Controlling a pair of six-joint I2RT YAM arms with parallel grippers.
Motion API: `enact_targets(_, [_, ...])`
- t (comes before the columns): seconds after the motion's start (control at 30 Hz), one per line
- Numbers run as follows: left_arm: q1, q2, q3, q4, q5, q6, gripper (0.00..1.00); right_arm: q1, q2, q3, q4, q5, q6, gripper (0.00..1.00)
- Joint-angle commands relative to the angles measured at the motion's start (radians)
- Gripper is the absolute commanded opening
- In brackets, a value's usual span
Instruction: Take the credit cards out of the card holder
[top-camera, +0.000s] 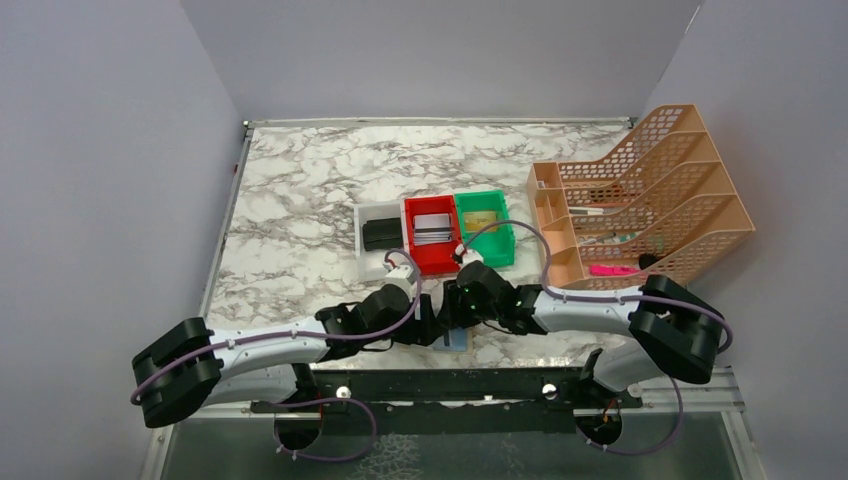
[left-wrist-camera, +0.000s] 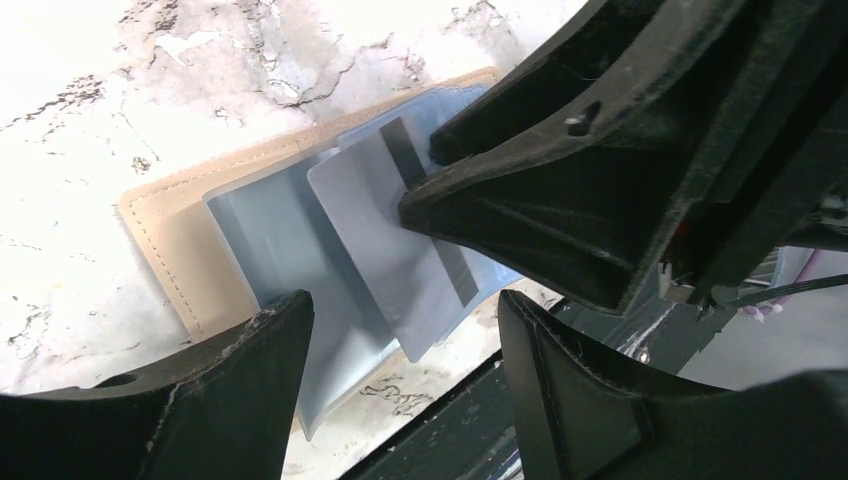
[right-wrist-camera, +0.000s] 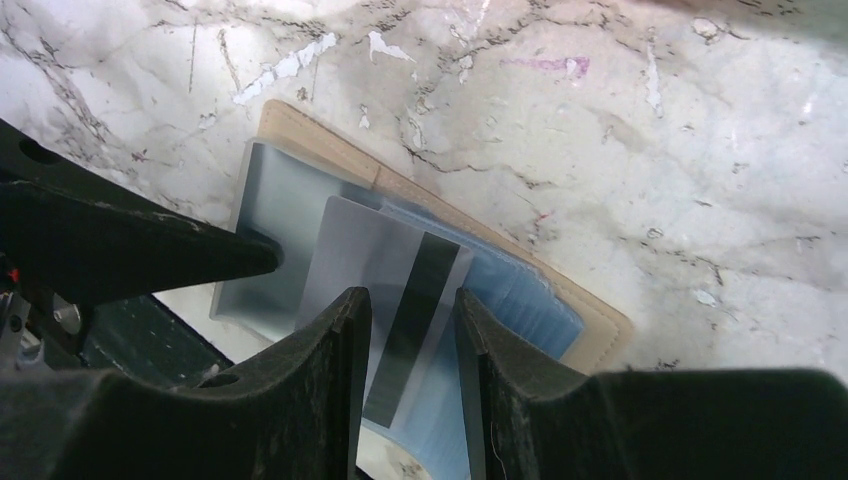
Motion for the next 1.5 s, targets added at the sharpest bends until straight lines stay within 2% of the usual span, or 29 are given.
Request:
enact_targets(0.0, [-0.002,0.028,0.026,0.009,-0.03,0.012,0.72,0.0,-0.049,-0.005,-0.091,0.04,-0.023,0.42])
enact_targets(0.23, [-0.001,0.085,0.028,0.05,-0.007,0.012,0.68,0.001,-0.14,-0.053,-0.099,0.029,0.044,0.42])
enact_targets(0.4, [0.0,0.104,0.021,0.07,0.008,0.008,0.62,0.0,-0.136,-0.099,-0.038,-0.032,0.081,0.42])
enact_targets(0.53, [0.0,0.105,0.018,0.078,0.016,0.007,0.55,0.001,-0.075,-0.105,0.0,-0.059,0.106,0.41])
enact_targets(0.8, [-0.001,0.095,0.006,0.089,0.019,0.002,0.39,0.001,-0.054,-0.119,-0.008,-0.004,0.161,0.29])
enact_targets(1.23, [-0.001,0.072,-0.015,0.097,-0.005,-0.014,0.22,0.002,-0.049,-0.124,-0.016,0.012,0.166,0.25])
enact_targets(1.47, [-0.001,0.042,-0.032,0.092,-0.024,-0.021,0.09,0.001,-0.137,-0.113,-0.068,0.053,0.157,0.25])
